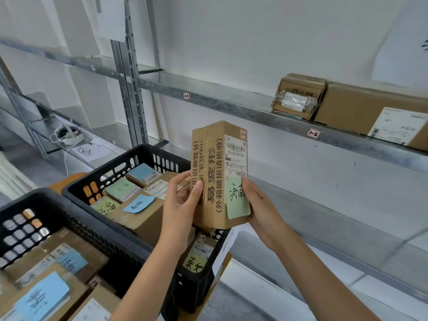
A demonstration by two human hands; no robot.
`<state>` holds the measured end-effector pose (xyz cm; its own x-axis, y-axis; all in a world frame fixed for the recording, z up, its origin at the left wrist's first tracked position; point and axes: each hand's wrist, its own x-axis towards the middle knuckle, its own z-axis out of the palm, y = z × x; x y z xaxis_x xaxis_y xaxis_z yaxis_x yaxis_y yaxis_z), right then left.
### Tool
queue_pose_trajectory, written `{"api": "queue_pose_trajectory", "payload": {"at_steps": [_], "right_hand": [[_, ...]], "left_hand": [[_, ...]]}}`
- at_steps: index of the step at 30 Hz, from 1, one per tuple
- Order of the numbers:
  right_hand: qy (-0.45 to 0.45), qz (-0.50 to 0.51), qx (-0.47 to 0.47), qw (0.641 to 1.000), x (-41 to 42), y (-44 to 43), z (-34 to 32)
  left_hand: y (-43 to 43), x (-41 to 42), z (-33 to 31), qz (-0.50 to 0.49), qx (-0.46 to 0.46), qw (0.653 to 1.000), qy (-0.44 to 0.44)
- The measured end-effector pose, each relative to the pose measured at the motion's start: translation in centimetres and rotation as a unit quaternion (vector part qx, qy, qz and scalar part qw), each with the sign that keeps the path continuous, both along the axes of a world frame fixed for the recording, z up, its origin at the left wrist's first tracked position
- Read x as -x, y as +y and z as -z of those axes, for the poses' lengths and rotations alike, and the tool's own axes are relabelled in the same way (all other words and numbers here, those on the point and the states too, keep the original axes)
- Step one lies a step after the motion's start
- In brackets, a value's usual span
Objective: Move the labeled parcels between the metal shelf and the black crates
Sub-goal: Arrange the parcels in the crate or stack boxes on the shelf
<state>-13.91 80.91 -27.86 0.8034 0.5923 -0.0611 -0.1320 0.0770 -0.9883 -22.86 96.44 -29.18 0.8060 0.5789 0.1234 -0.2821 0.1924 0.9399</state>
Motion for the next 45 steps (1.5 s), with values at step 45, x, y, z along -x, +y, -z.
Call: {"api": "queue_pose_trajectory", "payload": {"at_steps": [45], "right_hand": [[-0.007,-0.282,0.061,0.958,9.8,21.1,1.7]], "left_hand": [[11.6,17.4,3.0,-0.276,0.060,0.954,0.106]]}}
